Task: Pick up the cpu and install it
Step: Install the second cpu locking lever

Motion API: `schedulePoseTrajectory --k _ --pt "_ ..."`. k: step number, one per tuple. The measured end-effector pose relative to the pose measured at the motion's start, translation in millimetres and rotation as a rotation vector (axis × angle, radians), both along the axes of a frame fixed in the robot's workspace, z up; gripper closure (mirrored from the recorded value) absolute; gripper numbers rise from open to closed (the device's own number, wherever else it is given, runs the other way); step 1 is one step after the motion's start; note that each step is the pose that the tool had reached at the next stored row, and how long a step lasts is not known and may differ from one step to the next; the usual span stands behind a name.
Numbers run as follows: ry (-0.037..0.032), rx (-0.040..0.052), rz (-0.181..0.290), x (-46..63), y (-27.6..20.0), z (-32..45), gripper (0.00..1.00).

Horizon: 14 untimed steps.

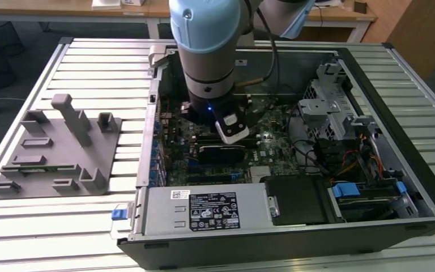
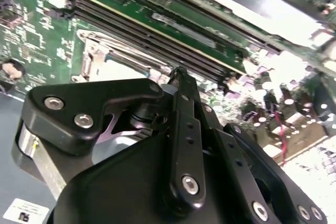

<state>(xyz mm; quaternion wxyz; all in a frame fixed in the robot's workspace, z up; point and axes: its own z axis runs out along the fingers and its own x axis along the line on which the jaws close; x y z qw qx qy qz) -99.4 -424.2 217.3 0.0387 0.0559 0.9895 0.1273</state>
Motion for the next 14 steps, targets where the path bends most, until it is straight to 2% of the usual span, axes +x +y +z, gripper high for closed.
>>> schedulePoseTrajectory --k 7,14 --pt "0.0001 -0.0088 -0.009 14.9 4.8 -0.3 0.89" --pt "-0.0001 -0.0254 -0.010 25.6 14.9 -0.8 0.89"
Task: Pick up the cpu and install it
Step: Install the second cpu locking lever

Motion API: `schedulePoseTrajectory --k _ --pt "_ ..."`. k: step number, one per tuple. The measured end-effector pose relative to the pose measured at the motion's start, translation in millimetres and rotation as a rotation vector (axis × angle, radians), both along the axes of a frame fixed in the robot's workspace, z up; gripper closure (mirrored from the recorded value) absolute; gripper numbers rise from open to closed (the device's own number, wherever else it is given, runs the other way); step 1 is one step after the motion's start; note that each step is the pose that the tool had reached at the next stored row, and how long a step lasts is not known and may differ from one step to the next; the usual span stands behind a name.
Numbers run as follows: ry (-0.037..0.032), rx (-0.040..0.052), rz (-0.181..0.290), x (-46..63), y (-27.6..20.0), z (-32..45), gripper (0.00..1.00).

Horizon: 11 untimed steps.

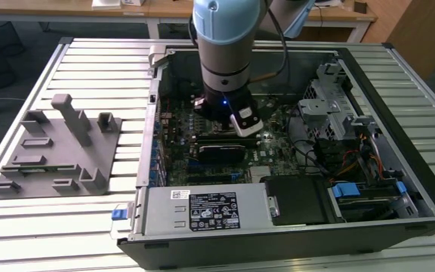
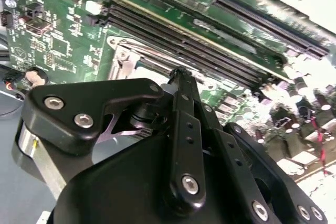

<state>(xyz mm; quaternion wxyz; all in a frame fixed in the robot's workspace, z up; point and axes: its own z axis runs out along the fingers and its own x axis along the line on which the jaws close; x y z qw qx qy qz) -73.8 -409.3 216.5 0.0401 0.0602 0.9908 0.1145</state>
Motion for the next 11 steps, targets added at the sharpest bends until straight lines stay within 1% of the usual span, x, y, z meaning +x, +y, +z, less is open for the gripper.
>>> schedulePoseTrajectory --k 6,8,10,11 --pt "0.0000 -0.0174 0.000 8.0 10.7 -0.5 0.89" --pt "0.0000 -0.0251 0.000 9.8 14.8 -0.6 0.89" --pt "0.0000 -0.0334 0.000 10.4 20.0 -0.6 0.89" --pt "-0.0001 -0.0382 0.000 10.6 23.4 -0.6 0.89"
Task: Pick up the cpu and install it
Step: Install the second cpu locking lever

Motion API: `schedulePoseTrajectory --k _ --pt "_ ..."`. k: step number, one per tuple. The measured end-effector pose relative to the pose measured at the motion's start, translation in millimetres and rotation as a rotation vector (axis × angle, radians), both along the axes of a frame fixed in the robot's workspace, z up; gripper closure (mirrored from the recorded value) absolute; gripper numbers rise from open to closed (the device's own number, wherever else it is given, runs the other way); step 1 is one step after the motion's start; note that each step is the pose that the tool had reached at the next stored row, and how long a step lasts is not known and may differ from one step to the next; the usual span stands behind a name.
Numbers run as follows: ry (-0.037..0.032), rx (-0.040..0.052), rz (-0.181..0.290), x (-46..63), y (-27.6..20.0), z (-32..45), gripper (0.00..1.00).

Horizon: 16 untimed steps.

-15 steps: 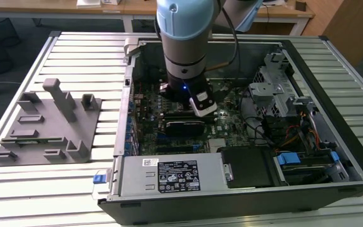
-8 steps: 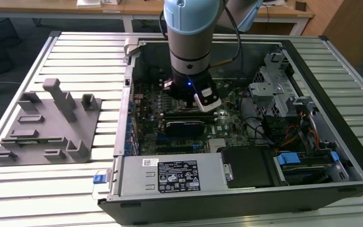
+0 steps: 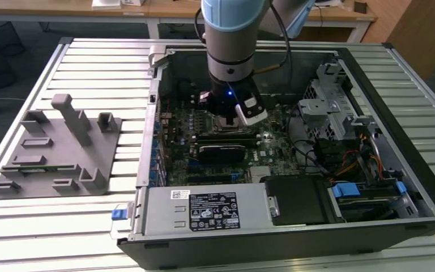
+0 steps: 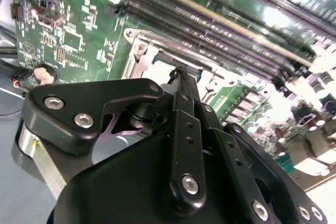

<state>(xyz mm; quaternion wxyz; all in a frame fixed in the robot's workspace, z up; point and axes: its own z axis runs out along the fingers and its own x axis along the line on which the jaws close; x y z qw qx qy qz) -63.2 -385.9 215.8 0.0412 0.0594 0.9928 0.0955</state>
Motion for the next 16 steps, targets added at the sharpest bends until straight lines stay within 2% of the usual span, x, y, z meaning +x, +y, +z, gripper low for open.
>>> schedulePoseTrajectory --k 3,6,9,16 --pt "0.0000 -0.0142 0.000 0.3 9.5 0.0 0.89" --pt "0.0000 -0.0397 0.000 1.0 15.6 0.0 0.89" --pt "0.0001 -0.0633 0.000 1.4 19.0 0.1 0.89" --pt "0.0001 -0.0657 0.000 1.5 19.2 0.1 0.89"
